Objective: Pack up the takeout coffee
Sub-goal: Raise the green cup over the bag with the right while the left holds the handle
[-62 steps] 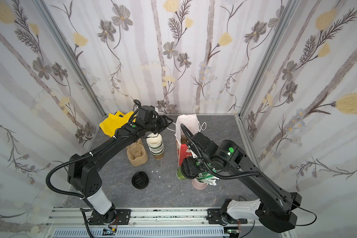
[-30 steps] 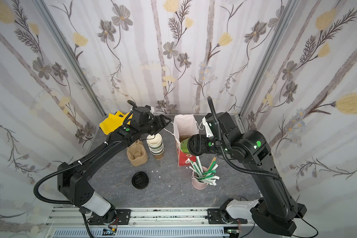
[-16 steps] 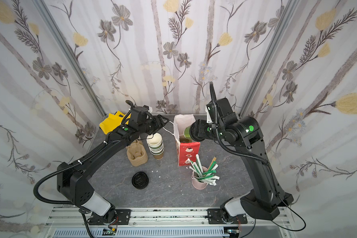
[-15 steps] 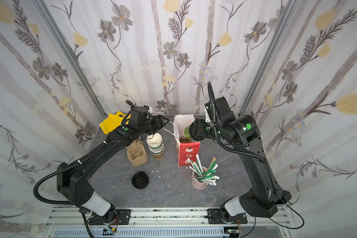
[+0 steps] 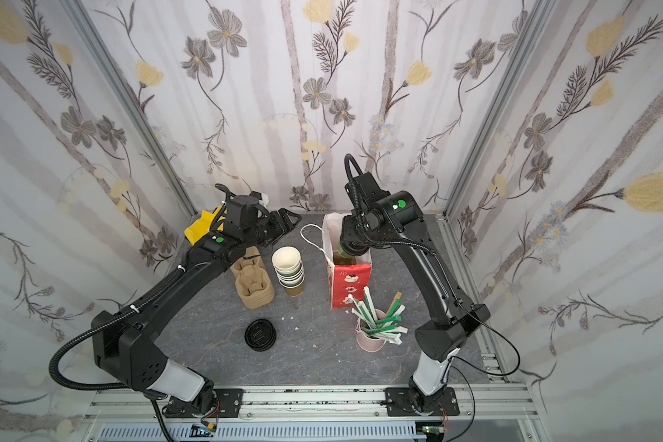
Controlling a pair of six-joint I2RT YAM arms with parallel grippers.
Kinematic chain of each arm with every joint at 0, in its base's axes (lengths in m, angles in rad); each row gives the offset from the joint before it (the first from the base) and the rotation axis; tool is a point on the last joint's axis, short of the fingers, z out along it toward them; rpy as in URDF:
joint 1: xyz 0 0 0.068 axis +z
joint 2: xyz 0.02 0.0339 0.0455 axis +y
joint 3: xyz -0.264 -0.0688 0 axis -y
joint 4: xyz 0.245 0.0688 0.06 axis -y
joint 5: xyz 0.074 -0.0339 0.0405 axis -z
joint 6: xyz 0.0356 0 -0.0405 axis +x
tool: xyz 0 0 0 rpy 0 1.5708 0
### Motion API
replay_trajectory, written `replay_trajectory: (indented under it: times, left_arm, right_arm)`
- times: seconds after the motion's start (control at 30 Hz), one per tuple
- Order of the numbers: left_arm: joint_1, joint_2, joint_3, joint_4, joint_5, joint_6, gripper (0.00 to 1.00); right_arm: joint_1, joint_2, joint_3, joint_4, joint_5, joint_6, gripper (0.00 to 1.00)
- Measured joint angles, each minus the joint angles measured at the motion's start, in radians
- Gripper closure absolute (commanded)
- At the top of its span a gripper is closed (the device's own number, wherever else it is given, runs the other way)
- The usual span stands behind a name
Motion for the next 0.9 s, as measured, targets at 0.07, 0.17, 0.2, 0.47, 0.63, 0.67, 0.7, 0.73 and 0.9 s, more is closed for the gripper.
replay_trajectory:
  times: [0.07,0.17,0.2,0.47,0.63,0.67,0.7,0.73,0.9]
  left_arm:
    - [0.005,0.002,0.0,0.0,0.004,0.017,0.2]
    - [0.015,0.005,0.0,0.0,0.026,0.045,0.2]
    - [0.021,0.005,0.001,0.0,0.026,0.054,0.2]
    - [0.055,-0.011,-0.004,0.0,-0.003,0.093,0.21]
    - [0.066,-0.01,-0.01,0.0,-0.024,0.111,0.22]
    - [0.067,-0.007,-0.01,0.0,-0.024,0.114,0.22]
    - [0.068,-0.002,-0.01,0.0,-0.023,0.117,0.22]
    - [0.068,0.003,-0.01,0.0,-0.02,0.122,0.23]
    - [0.067,0.014,-0.01,0.0,0.012,0.16,0.26]
  right_arm:
    - [0.004,0.031,0.012,0.003,0.0,-0.006,0.35]
    - [0.018,0.068,0.013,0.002,0.0,-0.006,0.35]
    - [0.021,0.078,0.013,0.002,-0.001,-0.006,0.35]
    - [0.035,0.147,-0.002,0.003,0.014,-0.006,0.35]
    - [0.035,0.173,-0.023,0.002,0.045,-0.013,0.35]
    - [0.033,0.18,-0.023,0.002,0.048,-0.013,0.35]
    - [0.033,0.188,-0.023,0.002,0.051,-0.013,0.35]
    - [0.031,0.196,-0.023,0.003,0.051,-0.013,0.35]
    - [0.022,0.226,-0.028,0.003,0.05,-0.018,0.35]
